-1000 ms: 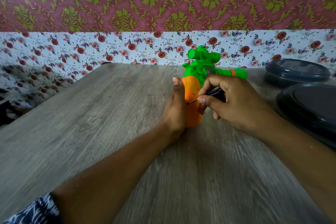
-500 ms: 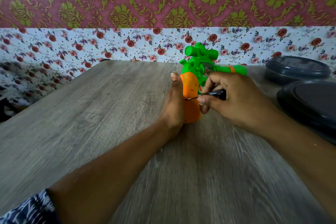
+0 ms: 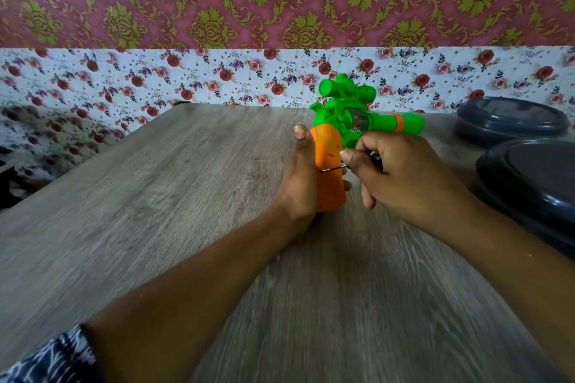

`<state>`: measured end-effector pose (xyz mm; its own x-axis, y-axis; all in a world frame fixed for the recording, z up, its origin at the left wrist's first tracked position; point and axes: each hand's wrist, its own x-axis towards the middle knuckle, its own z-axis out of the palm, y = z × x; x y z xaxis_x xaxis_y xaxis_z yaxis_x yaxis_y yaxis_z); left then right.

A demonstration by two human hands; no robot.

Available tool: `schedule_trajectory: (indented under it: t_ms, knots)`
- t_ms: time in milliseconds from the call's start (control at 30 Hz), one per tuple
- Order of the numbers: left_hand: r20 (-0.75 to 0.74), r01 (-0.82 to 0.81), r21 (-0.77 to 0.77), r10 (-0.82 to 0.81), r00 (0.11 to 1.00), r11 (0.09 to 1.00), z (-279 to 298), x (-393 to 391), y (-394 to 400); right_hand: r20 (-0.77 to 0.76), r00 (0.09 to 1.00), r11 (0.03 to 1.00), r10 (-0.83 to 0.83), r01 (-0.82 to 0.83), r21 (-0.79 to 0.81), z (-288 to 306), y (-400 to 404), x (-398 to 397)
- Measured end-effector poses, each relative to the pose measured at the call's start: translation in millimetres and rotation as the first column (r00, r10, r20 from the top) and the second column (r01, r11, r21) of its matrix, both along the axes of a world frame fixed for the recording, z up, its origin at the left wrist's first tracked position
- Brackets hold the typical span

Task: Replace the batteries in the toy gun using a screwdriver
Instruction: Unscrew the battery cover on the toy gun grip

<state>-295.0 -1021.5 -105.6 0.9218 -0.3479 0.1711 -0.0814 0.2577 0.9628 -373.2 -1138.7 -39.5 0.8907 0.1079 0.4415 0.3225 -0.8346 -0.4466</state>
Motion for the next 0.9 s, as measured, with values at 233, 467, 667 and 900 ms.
schedule_trajectory:
  t_ms: [233,467,667,900]
  knots:
    - [0.020,-0.014,-0.028,0.014,1.000,1.000,-3.1,1.2,-2.9,-0.003,0.995,0.984,0.103,-0.101,0.144,3.7,0.7,-0.5]
    - [0.029,-0.009,-0.032,0.010,1.000,0.999,1.0,-2.7,-2.2,0.006,0.999,0.990,0.035,-0.035,0.137,-1.8,2.2,3.5]
    - [-0.006,-0.006,-0.009,0.006,1.000,1.000,-0.6,-0.5,-1.8,-0.012,0.999,0.998,-0.046,0.045,-0.038,1.7,2.0,0.0]
    - [0.051,-0.005,-0.020,0.006,0.999,1.000,-5.4,2.4,-2.5,-0.017,0.994,0.970,0.104,-0.097,0.222,3.5,4.8,-2.3]
